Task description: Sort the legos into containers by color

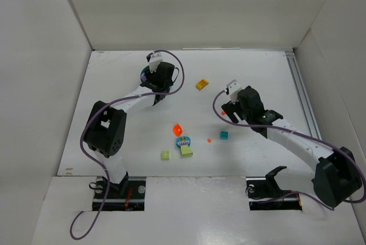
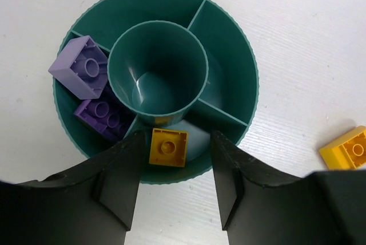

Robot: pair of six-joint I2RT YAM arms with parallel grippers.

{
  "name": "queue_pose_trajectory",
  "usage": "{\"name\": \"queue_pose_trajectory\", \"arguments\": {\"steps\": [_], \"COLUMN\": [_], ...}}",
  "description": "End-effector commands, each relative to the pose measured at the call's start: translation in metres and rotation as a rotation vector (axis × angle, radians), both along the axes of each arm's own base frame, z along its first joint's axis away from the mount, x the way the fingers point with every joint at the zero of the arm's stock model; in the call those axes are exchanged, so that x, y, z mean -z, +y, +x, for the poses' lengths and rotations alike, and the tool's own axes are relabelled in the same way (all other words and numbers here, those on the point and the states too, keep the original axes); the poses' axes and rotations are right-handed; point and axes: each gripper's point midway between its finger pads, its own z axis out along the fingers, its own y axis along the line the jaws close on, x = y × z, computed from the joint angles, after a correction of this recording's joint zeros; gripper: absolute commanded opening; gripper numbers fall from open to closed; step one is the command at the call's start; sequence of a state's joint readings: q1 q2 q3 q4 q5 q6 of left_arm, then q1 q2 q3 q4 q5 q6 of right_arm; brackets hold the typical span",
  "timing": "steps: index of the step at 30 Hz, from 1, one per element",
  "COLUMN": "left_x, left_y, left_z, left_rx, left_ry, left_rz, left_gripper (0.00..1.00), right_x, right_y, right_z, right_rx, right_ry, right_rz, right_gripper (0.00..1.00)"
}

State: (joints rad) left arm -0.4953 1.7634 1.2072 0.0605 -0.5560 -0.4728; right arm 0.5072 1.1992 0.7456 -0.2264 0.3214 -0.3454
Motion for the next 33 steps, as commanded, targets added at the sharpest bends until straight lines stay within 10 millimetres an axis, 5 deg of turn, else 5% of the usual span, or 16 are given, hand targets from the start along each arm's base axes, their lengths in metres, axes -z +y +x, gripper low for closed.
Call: {"name": "queue_pose_trajectory", "arguments": {"steps": [1,7,11,12,23,25,26,33], "left_x": [-0.038,-0.089,-0.105,-0.104,-0.048,-0.049,-0.048,-0.069], "left_y": [0.001,0.005,0.009,0.006,0.032,0.035,0.037,0.042], "left_z": [0.003,-0.031,-0.065,-0.075,-0.161,-0.172,-0.175,-0.195], "left_rx": [-0.015,0.054,0.099,0.107,0.005,0.005,0.005,0.038], "left_ry": [-0.078,-0.174,-0.206,-0.201,-0.066,-0.068,-0.066,-0.131], "left_rz": [-0.049,-0.147,-0.203,-0.220,-0.407,-0.425,-0.424,-0.492], "left_gripper": [0.49,0.71,0.92,0.99,1.00,1.00,1.00,1.00], "right_x": [-0.036,-0.046,-0.057,-0.042,-0.004,-0.016,0.000,0.029], "right_y": [0.009,0.031,0.061,0.070,0.157,0.166,0.175,0.190], "right_z": [0.024,0.046,0.076,0.084,0.140,0.151,0.151,0.164], "right_rx": [-0.001,0.087,0.190,0.233,0.468,0.504,0.513,0.643], "right_ry": [-0.096,-0.055,-0.012,0.031,0.111,0.081,0.113,0.130], "right_rz": [0.053,0.188,0.362,0.409,0.716,0.717,0.694,0.704], "right_gripper": [0.98,0.98,0.98,0.98,0.93,0.93,0.93,0.90]}}
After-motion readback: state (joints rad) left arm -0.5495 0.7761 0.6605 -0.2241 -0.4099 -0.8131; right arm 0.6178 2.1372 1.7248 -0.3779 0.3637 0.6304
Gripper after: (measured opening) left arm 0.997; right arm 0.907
